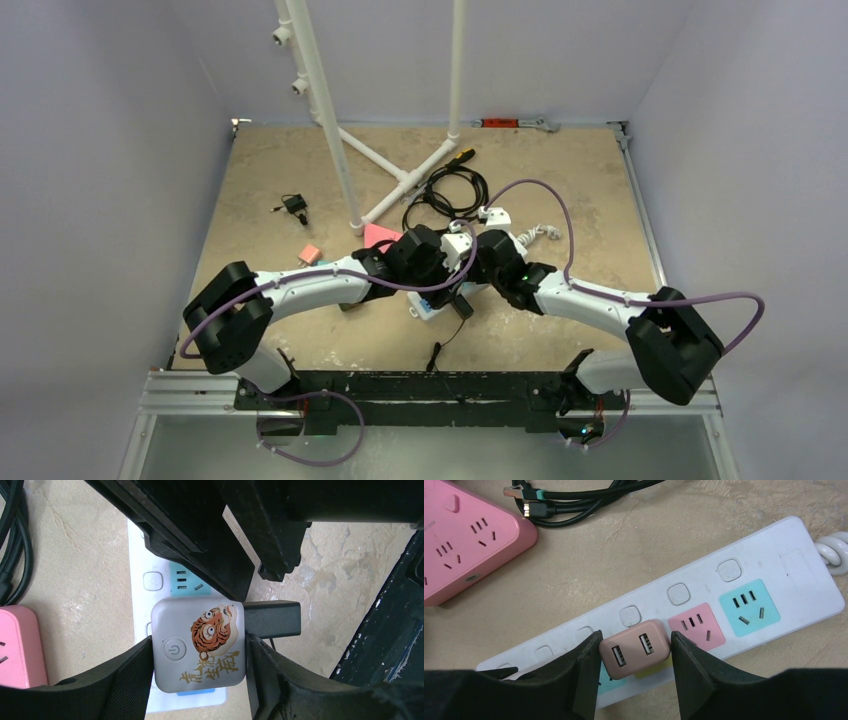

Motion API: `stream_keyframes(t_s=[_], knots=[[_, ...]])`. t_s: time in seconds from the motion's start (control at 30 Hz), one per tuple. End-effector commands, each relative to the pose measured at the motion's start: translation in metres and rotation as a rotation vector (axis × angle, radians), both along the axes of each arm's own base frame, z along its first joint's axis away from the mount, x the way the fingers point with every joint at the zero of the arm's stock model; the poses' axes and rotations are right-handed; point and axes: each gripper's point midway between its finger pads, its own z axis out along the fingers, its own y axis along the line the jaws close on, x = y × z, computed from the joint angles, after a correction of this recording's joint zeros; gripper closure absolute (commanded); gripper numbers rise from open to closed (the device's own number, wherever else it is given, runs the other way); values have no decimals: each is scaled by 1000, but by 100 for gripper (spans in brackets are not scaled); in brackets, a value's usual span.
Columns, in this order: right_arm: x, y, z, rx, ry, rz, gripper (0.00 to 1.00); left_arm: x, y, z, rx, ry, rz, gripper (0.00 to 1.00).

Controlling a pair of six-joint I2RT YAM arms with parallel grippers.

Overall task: Pull the plug off the socket
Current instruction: Remove the plug from the socket.

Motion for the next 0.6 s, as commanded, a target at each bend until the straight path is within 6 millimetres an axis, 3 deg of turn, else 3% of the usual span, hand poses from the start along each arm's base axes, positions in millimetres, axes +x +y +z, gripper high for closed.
stream_keyframes(t_s=[0.0, 0.17, 0.57], knots=[[2, 3, 2, 26, -7, -18, 55, 9, -5, 16, -2, -55, -9, 82], [4, 3, 0, 16, -3, -26, 70, 12, -2, 16, 8, -66, 4, 85], [5, -5, 0, 53, 24, -35, 81, 16, 1, 10, 37, -61, 41, 88]])
